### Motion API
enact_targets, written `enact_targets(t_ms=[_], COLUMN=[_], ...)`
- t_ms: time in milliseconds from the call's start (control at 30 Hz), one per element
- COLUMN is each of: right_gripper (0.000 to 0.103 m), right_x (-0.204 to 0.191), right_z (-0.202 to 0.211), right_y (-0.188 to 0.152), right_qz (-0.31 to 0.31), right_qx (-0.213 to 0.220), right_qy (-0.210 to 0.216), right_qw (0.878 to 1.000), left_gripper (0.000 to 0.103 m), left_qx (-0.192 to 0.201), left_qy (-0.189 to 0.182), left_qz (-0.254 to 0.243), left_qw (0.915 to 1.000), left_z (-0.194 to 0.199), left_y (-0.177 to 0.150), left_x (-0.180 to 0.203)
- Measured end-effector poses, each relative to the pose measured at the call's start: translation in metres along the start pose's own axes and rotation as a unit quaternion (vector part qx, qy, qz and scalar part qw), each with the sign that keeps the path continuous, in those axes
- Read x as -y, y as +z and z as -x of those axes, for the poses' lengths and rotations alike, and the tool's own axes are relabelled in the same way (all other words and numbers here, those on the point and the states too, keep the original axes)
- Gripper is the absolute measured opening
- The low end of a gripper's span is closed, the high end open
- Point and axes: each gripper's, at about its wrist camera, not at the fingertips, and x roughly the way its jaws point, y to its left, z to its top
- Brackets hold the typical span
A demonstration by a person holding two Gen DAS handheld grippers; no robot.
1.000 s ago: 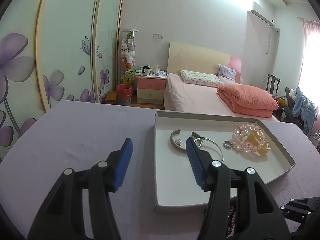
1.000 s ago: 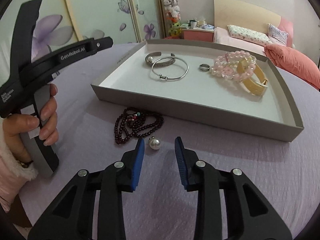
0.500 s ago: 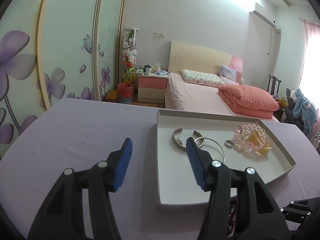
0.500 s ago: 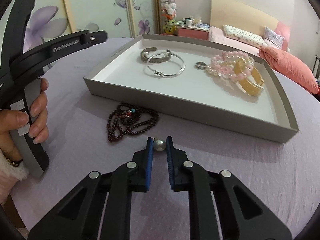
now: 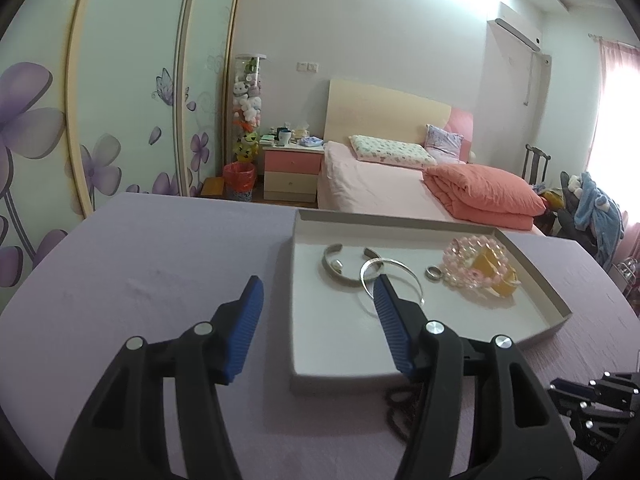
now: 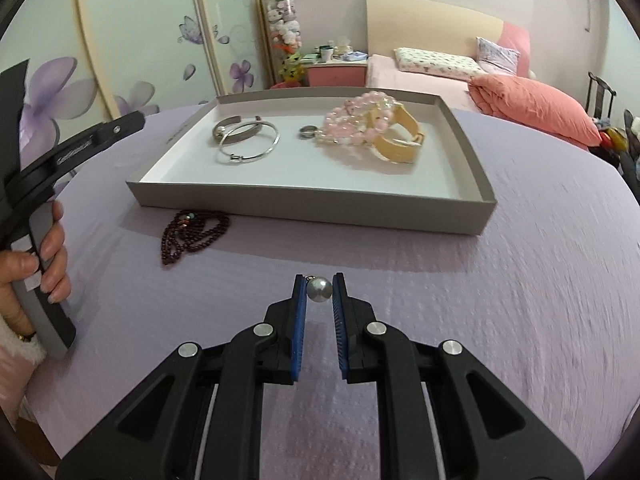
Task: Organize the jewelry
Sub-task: 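Withdraw both tools from the tray toward the dark bead necklace, then close the left tool on the dark red bead necklace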
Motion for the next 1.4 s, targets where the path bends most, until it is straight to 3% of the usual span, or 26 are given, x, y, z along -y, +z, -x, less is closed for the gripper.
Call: enact_targets(t_ms=[433,900,1167,1400], right_gripper=[0.014,0.014,0.014,0.014], right_x=[0.012,0.030,0.033,0.035], right_z=[0.006,0.019,0.028,0.027], right_y=[-0.011,-0.037,-0.048,-0.047], right_qz=[-0.019,-0.040,-0.047,-0.051], right_qx=[0.000,-0.013,-0.013,-0.012], right_qy=[0.001,-0.028,-0.026,-0.019], right_qw=[1.000,0.999,0.998,0.998], left_gripper=[0.064,0.065,0.066,0.067], left_qx=[-0.049,-0.106,-0.158,-0.192], left_qy=[-0.037,-0.052,-0.040,-0.015], left_qz=[-0.022,-0.036,-0.075,-0.076], left_qw=[0.9979,0.9924,0.9838,0.9783], left_z=[0.022,0.015,-0.004,-0.025], left_y=[-0.032,-0.047,-0.054,-0.055], left_x=[0.027,0.046,0.068,0.076])
